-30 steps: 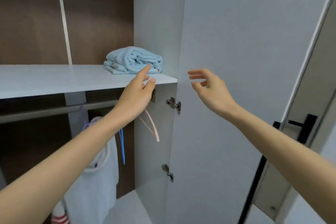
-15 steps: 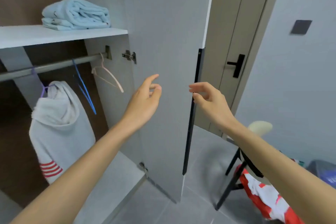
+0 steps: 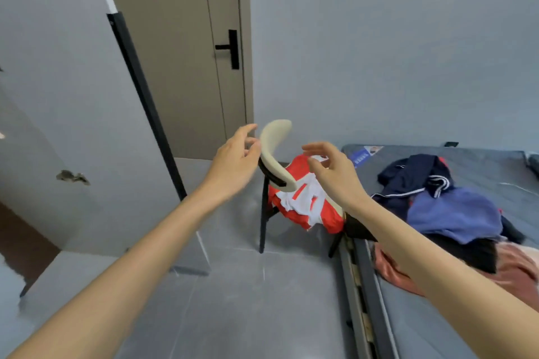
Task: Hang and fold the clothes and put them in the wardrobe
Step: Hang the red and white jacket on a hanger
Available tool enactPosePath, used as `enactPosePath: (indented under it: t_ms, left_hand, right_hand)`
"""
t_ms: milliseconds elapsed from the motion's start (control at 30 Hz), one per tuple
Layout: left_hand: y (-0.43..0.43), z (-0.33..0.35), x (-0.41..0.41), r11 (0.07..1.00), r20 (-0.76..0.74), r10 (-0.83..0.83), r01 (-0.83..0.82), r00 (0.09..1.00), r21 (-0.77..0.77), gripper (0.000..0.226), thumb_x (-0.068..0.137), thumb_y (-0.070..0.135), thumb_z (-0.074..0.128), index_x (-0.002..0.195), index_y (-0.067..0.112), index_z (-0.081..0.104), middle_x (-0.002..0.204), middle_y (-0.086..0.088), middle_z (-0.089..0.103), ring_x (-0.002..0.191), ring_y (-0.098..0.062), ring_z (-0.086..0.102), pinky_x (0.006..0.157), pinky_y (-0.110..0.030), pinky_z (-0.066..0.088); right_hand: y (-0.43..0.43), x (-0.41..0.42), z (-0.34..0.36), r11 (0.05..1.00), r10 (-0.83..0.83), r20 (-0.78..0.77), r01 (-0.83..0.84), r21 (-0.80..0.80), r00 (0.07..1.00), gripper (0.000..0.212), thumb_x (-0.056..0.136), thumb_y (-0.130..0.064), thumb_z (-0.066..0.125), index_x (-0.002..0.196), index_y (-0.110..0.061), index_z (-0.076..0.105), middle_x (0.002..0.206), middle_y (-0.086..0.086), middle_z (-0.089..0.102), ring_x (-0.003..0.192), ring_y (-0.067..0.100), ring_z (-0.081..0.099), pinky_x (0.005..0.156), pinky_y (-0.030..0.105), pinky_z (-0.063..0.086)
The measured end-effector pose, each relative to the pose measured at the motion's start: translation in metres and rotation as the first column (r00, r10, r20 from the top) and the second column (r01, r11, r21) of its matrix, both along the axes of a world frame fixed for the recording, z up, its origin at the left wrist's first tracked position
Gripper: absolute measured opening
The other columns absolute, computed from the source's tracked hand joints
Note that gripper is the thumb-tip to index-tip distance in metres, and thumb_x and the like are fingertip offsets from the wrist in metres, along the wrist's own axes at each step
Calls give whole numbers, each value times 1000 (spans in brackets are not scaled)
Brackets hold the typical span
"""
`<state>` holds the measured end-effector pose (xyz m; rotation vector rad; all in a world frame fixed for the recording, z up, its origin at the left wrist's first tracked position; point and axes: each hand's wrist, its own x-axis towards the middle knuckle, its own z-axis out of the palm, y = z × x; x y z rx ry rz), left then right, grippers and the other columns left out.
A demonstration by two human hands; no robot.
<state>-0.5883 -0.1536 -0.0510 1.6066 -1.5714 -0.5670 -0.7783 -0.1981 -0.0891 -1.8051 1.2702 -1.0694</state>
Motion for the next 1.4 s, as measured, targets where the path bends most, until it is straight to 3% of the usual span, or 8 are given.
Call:
enactPosePath:
  t_ms: [233,400,567,700,800,967,1133,1400]
  left_hand:
    - [-67,-33,-136,986,-15,-152,153,988,69,39,100,25,42,139,25,41,106,14,58,84,6,52,61,2,33]
    - [-112,-71,-198,967,-27,-157,159,987,201,40,99,22,41,139,23,41,125,-1,58,113,-14,52,92,-28,43]
    - [-148,-111,-227,943,-11,-81,81,997,322,41,97,22,42,138,23,43,127,0,58,119,-18,51,102,-38,41]
    - [-181,-145,-223,916,-17,-62,63,998,397,40,97,26,43,137,24,44,119,4,59,115,-16,53,91,-30,42]
    - [-213,-170,-210,900,-4,-44,42,999,433,39,97,26,41,136,25,43,115,5,59,88,-7,57,69,-20,44]
    - [-289,-216,-182,877,-10,14,-7,1000,480,39,98,25,41,137,24,44,116,4,57,74,1,52,54,-5,38]
    - [-378,-252,-156,836,-29,21,-2,999,548,39,99,24,40,138,20,43,134,-1,52,105,-9,51,78,-18,35]
    - [-498,-321,-130,763,-68,75,-13,995,646,40,99,22,40,138,17,43,138,-5,50,119,-17,49,86,-22,33]
  right_hand:
    - [-28,-144,-41,984,-152,-82,159,87,985,26,92,-10,51,111,-26,59,113,-10,64,69,-4,56,63,7,39]
    - [-57,-222,-79,961,-116,-181,156,229,977,28,91,-10,54,116,-20,59,116,1,63,94,15,59,92,33,46]
    - [-92,-261,-108,923,-86,-194,151,355,977,27,91,-10,53,116,-19,59,119,1,62,96,17,59,96,38,46]
    - [-135,-269,-132,908,-67,-190,139,395,979,26,92,-10,53,116,-19,59,120,-1,61,99,14,57,98,39,47]
    - [-178,-264,-149,895,-54,-216,144,423,975,27,91,-10,54,117,-17,60,118,2,62,103,19,58,98,42,46]
    - [-262,-241,-190,872,-43,-248,157,464,968,25,92,-11,53,114,-20,59,113,1,61,97,14,55,90,29,43]
    - [-346,-209,-229,807,-68,-246,198,556,967,27,93,-9,51,118,-17,57,120,4,58,101,17,54,95,37,45]
    - [-457,-170,-294,654,-87,-278,265,708,957,30,94,-13,50,124,-17,55,129,6,52,106,17,50,95,40,47]
